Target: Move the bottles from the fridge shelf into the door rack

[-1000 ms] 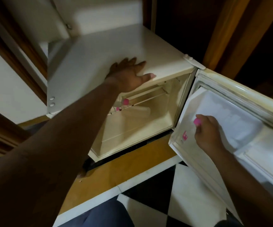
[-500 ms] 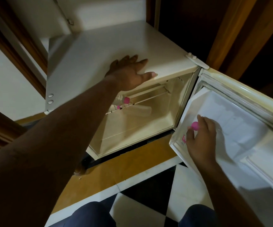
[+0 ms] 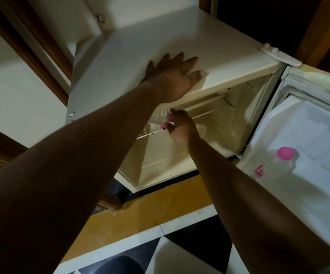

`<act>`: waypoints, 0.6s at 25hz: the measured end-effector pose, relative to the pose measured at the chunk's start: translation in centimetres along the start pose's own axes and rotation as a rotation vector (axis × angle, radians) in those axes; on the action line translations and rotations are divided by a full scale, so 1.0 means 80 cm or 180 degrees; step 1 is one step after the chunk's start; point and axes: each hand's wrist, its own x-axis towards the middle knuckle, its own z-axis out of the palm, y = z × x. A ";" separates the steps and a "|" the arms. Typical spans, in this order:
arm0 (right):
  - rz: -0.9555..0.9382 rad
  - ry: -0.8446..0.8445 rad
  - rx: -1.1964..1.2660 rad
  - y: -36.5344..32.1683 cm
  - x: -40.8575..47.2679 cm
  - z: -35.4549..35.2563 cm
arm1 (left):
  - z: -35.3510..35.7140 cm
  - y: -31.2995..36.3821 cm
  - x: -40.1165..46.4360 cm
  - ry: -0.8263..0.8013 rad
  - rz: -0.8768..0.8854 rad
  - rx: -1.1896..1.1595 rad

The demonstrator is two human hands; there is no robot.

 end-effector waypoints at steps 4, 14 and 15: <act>0.0149 0.0296 0.0210 0.000 0.013 0.018 | 0.001 0.001 0.003 -0.0013 -0.0049 0.0036; 0.0523 0.0504 0.2538 0.020 -0.128 -0.090 | -0.001 0.001 0.005 -0.0024 -0.0115 0.0111; 0.0302 0.0409 0.2182 0.023 -0.142 -0.116 | -0.001 0.003 0.004 -0.0013 -0.0105 0.0102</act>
